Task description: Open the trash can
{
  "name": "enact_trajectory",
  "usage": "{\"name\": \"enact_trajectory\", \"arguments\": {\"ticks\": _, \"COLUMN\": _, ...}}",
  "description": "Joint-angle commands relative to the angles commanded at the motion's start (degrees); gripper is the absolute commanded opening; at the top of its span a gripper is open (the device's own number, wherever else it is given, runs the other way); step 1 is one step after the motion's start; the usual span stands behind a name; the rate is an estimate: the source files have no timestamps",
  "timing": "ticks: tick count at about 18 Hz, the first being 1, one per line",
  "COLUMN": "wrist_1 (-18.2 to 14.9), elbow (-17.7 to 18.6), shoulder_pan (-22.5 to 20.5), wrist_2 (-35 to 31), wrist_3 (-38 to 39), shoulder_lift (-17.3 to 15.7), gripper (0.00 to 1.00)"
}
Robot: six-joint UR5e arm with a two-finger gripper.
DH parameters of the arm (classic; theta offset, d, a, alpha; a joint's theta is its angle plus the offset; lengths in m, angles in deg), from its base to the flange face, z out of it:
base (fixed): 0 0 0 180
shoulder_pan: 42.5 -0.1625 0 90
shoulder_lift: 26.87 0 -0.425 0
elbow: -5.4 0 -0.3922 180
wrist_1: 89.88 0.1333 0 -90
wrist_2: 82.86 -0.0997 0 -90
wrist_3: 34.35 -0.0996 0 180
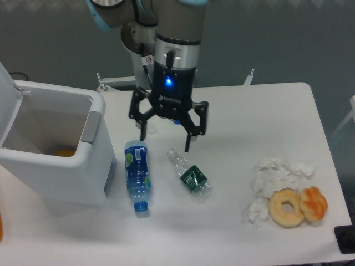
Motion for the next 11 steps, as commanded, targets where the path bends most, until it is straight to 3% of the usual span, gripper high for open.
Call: {"name": "enact_trajectory", "arguments": {"ticks": 11, "wrist_1": -0.26, "elbow": 0.79, "shoulder_pan": -3.16, "wrist_2": -8.18, "wrist_3": -12.58, "shoulder_lift": 0.53, "gripper": 1.0}}
